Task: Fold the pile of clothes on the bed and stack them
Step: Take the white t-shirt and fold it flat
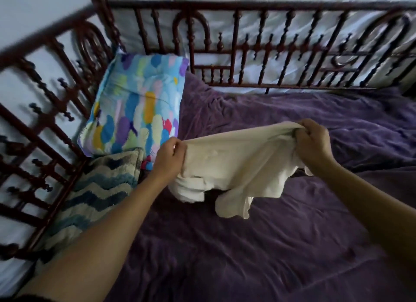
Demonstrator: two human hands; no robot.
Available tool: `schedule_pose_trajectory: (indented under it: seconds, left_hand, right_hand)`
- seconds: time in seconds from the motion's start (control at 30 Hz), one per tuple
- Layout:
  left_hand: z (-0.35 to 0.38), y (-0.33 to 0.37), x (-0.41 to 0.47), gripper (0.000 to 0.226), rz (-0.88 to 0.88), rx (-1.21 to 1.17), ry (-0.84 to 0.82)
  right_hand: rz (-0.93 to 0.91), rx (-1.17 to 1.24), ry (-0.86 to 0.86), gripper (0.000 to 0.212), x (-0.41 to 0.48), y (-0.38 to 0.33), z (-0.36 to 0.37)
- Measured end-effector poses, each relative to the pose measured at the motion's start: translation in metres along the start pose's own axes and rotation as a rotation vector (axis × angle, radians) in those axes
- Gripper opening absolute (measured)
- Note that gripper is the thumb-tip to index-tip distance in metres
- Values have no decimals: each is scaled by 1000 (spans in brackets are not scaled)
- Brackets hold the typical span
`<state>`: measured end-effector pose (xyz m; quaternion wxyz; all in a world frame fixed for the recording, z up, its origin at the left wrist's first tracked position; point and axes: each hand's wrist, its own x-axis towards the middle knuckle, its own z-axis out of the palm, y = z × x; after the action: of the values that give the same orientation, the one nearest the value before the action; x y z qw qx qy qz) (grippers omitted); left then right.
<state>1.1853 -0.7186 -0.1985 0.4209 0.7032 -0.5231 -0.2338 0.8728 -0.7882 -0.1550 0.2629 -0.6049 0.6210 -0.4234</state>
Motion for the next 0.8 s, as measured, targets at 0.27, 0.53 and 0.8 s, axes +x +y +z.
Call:
schedule_pose_trajectory:
  seconds: [0.27, 0.53, 0.8]
  left_hand:
    - [-46, 80, -54, 47, 282, 846, -205]
    - [-107, 120, -50, 17, 25, 186, 127]
    - [-83, 189, -60, 65, 75, -106, -136]
  right_hand:
    - [111, 279, -22, 31, 31, -49, -57]
    - [20, 260, -72, 33, 37, -93, -105]
    - [-44, 469, -506, 20, 13, -178, -113]
